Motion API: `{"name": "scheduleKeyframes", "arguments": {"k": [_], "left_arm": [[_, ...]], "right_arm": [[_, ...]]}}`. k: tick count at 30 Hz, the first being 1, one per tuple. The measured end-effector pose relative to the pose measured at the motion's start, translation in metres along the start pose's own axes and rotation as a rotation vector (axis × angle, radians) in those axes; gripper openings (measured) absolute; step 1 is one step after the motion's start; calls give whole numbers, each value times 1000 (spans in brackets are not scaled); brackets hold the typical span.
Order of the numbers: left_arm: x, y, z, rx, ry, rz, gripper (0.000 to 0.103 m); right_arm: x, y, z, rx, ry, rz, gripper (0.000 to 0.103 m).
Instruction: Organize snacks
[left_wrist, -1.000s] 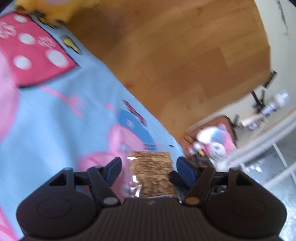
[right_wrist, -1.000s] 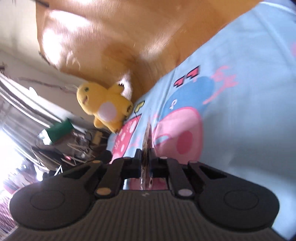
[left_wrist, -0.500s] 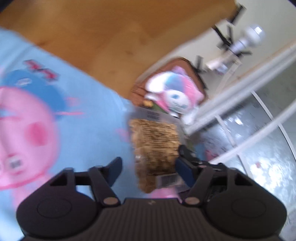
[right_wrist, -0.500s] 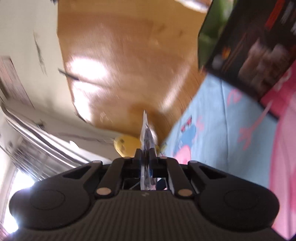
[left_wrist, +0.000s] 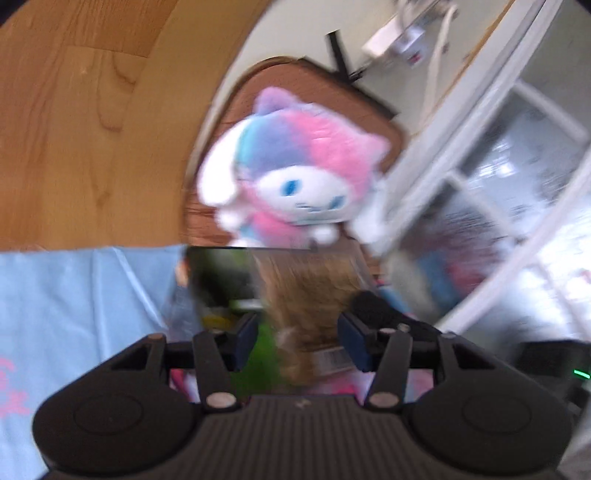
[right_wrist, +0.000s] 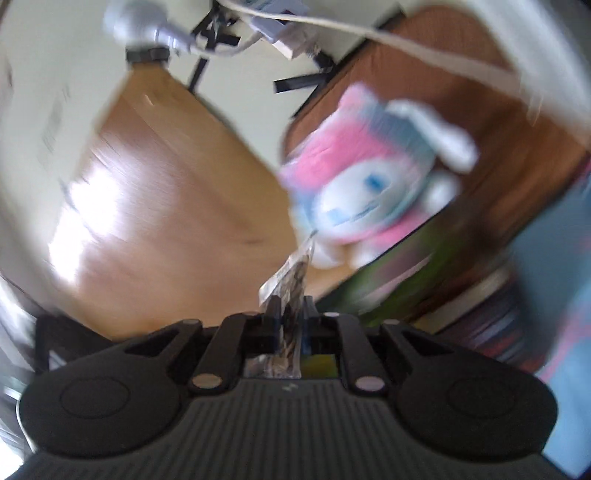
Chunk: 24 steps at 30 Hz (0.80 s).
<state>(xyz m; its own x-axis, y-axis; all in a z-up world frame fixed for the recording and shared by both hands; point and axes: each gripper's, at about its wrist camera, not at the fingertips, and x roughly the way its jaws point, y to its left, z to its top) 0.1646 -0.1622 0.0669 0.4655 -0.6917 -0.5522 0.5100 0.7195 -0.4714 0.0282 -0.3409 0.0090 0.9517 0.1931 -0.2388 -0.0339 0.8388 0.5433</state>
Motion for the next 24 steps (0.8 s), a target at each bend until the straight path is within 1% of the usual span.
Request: {"name": "scheduleKeyframes", "arguments": {"k": [1,2,3,5,8,10,13,14,16,18,22,24], "left_arm": [[2,1,-1,8,-6,13,50],[2,3,-3,11,-12,16,51],[0,5,-5,9,-18,20,50],[-6,8,-8,2,-38,12,50],[-15,5,-10,3,-56,31,50],[-23,-1,-13,21,-69,55,51],[-38,-13,-22,50,-82,78,53],[-43,-17,-27,66,-84,91,53],[-52,-26,-38,109,-83,130,53],[-61,-32,-50,144,-85,168,53],[-74,-32,-71,139,-75,193,53],[-77,-31,-82,137,-62,223,53]], "right_arm": [[2,1,-4,-67,-22,-65,41],[2,1,-7,-119,-47,-114,45],[1,2,-8,-145,-75,-138,45],[-5,-3,-3,-123,-123,-129,45],[-11,-16,-2,-85,-151,-135,45],[-12,-15,-4,-84,-161,-145,45],[-15,-12,-4,-74,-157,-142,45],[-16,-11,-5,-65,-152,-129,45],[-28,-3,-3,-57,-141,-82,45],[-41,3,-10,-73,-144,-76,45],[-65,12,-31,-102,-131,-90,45],[-73,14,-39,-111,-110,-99,45]]}}
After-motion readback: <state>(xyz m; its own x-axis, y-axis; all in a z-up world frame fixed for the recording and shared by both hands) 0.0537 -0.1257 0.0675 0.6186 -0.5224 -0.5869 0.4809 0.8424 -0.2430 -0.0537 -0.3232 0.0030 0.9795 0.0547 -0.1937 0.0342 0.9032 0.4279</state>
